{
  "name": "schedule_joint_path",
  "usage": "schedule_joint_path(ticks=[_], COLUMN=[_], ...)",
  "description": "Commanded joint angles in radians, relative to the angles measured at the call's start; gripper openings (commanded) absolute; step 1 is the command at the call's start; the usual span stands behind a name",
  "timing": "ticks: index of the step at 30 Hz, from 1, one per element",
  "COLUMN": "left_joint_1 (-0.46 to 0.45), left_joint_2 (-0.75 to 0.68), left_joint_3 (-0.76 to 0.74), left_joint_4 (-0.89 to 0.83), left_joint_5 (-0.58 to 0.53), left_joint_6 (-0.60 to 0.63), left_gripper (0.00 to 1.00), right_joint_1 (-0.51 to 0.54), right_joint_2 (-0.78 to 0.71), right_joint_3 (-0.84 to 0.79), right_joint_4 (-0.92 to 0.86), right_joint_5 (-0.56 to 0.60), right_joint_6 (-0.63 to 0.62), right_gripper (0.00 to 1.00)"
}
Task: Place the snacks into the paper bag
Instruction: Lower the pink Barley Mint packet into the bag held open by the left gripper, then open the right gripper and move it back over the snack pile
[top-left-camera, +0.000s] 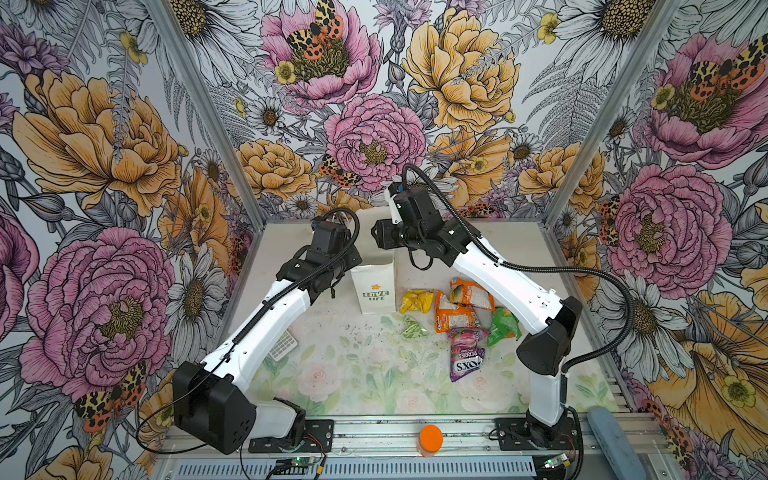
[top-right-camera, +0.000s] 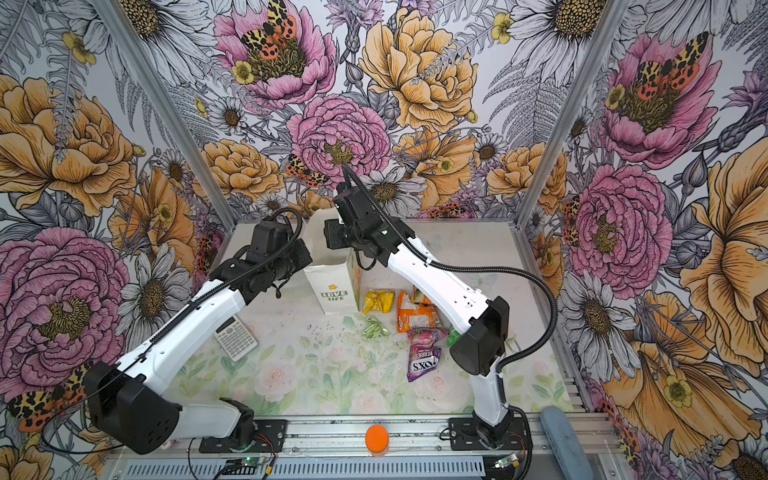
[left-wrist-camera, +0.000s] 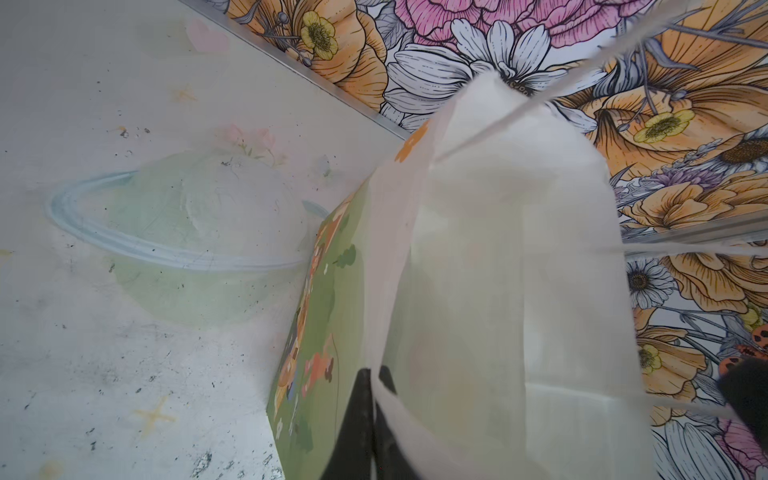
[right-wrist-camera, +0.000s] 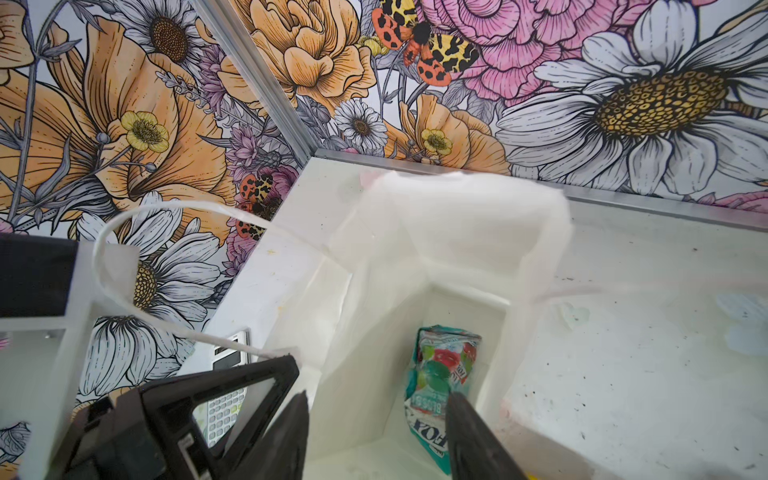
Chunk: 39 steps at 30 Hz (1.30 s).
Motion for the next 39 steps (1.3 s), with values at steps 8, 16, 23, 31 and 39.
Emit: schedule_joint_path(ticks=[8,16,23,31,39], left_joint_1=[-0.005,-0.005,-0.007,-0.005,-0.005], left_joint_2=[-0.008,-0.014,-0.015,-0.024,-0.027], left_joint_3=[-0.013,-0.018,-0.019,-0.028,-0.038], left_joint_4=[0.035,0.038,0.041,0.041,0.041], left_joint_5=[0.009,-0.001,-0.001,-0.011,-0.008], left_joint_6=[-0.016,-0.017,-0.018,-0.018,-0.017], left_gripper=[0.00,0.00,0.00,0.00,0.00], right_joint_1=[0.009,0.010,0.010,-0.001,-0.037], right_joint_2=[-0.052,-0.138,-0.277,-0.453,-0.605], right_joint_3=[0.005,-0.039,-0.151,-0.376,-0.653], right_joint_4=[0.011,0.009,0.006,-0.006,-0.024], right_joint_5=[-0.014,-0.061,-0.038,0.015,0.077], right_joint_6=[-0.053,-0.123,-0.145,-0.078,0.046], right_gripper=[0.58,0.61,0.66,0.77,0.85])
